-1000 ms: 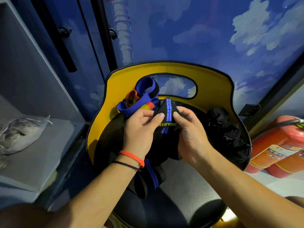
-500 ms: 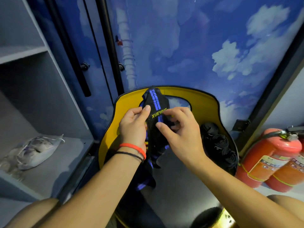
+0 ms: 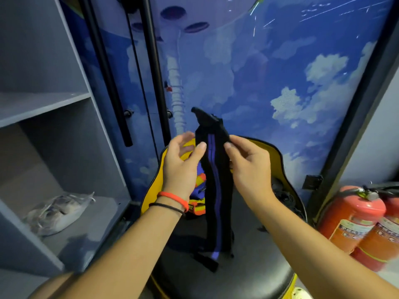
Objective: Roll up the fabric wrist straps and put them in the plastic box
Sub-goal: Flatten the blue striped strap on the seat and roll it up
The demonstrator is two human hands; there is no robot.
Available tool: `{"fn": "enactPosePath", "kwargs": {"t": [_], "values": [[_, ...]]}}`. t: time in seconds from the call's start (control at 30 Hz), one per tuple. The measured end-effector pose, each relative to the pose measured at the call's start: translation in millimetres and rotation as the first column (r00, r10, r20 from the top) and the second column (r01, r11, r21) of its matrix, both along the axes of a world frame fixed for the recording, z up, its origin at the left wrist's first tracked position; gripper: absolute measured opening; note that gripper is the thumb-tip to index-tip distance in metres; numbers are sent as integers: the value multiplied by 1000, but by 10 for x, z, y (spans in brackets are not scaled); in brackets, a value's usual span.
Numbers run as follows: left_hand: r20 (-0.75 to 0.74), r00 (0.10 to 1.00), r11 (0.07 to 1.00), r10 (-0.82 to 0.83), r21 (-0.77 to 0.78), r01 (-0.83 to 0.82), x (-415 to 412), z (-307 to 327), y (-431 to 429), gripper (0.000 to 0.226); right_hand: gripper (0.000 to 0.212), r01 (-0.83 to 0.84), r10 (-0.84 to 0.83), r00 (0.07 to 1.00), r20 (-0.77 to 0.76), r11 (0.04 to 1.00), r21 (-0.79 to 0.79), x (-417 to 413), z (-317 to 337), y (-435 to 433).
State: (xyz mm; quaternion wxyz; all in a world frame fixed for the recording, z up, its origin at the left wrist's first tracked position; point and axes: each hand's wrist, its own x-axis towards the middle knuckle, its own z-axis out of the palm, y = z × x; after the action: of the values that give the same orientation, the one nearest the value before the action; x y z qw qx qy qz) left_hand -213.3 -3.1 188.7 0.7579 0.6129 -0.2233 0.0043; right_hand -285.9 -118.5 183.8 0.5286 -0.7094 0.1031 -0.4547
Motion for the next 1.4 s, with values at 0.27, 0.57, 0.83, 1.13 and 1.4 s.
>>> {"fn": "enactPosePath", "kwargs": {"t": [0.27, 0.57, 0.83, 1.13, 1.4], "values": [[124, 992, 975, -21, 222, -7, -93, 45, 2, 28, 20, -101, 112, 993, -46, 976, 195, 1, 116, 59], [-65, 996, 980, -58, 188, 70, -137, -81, -258, 35, 22, -112, 121, 993, -8, 942, 317, 31, 9, 79], [-315, 948, 991, -52, 102, 88, 197, -303, -415, 31, 53, -47, 31, 956, -293, 998, -47, -13, -481, -191], [-537, 837, 964, -106, 151, 219, 621, -1003, -889, 74, 52, -19, 75, 893, -443, 991, 129, 97, -1163, -596], [-581, 797, 903, -164, 236, 358, 860, -1784, -1023, 30, 52, 109, 58, 774, -631, 969, 223, 519, -2023, -941]]}}
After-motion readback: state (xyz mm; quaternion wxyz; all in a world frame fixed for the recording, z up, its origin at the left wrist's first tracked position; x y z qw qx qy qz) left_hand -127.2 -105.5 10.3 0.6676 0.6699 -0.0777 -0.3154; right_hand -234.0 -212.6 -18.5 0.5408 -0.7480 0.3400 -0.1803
